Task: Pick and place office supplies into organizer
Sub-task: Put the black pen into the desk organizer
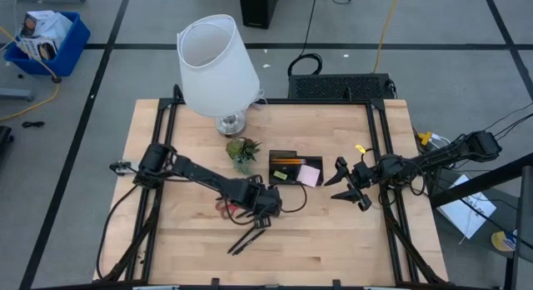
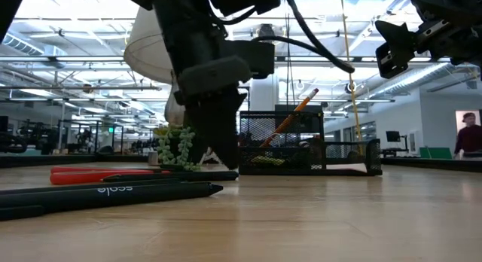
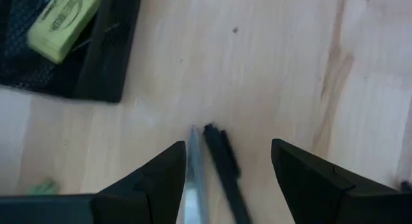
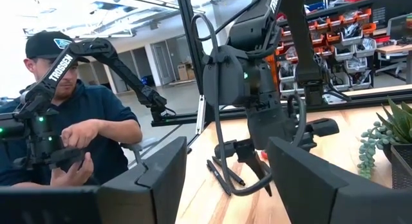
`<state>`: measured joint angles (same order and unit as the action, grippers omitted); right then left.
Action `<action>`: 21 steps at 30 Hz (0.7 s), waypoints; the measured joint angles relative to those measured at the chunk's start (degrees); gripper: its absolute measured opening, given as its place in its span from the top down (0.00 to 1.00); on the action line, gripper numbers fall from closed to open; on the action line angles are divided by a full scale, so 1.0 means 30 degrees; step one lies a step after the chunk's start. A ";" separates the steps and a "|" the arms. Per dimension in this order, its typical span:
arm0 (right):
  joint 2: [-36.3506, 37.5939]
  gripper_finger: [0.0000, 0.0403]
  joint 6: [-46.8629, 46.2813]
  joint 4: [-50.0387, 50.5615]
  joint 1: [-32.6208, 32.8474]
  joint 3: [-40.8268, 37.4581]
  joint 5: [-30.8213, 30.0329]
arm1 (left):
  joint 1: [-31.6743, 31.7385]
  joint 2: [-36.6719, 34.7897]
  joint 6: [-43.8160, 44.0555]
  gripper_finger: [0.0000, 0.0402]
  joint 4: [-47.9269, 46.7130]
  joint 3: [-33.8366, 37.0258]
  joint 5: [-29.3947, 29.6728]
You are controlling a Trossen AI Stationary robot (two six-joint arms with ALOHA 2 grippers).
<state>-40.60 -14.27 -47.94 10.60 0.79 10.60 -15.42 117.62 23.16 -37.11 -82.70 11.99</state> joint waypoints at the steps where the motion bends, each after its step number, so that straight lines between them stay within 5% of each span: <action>1: -0.0004 0.47 0.0004 0.0000 0.0003 -0.0002 0.0004 | -0.0016 0.0036 0.0002 0.42 0.0038 0.0000 0.0004; 21: -0.0004 0.48 0.0000 0.0084 -0.0001 -0.0002 -0.0003 | 0.0006 0.0875 0.0368 0.45 0.0146 -0.0036 -0.0853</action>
<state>-40.61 -14.27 -47.69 10.60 0.79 10.59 -15.40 120.25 24.26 -36.68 -82.81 9.43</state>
